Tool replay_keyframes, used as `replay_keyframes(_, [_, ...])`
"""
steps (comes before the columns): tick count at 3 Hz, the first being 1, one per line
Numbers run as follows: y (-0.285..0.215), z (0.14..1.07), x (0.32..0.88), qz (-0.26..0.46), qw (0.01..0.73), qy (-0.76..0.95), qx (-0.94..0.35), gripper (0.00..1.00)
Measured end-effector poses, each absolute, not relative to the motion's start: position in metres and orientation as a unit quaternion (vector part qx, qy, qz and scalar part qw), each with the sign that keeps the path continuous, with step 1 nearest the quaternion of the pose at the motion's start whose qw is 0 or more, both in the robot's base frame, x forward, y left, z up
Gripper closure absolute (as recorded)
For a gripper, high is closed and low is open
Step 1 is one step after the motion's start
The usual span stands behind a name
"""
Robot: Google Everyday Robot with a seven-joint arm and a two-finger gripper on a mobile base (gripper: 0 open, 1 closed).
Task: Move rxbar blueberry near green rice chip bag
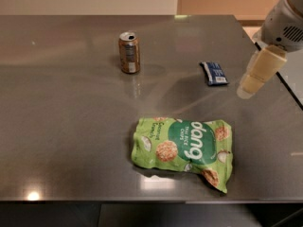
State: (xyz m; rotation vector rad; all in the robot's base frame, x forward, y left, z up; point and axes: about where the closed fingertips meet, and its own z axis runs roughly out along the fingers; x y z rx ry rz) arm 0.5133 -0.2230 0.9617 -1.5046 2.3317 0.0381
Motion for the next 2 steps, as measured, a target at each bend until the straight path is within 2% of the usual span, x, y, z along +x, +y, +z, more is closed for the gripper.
replay_keyframes(2, [-0.234,0.939,0.579,0.059,0.219,0.858,-0.461,0.0])
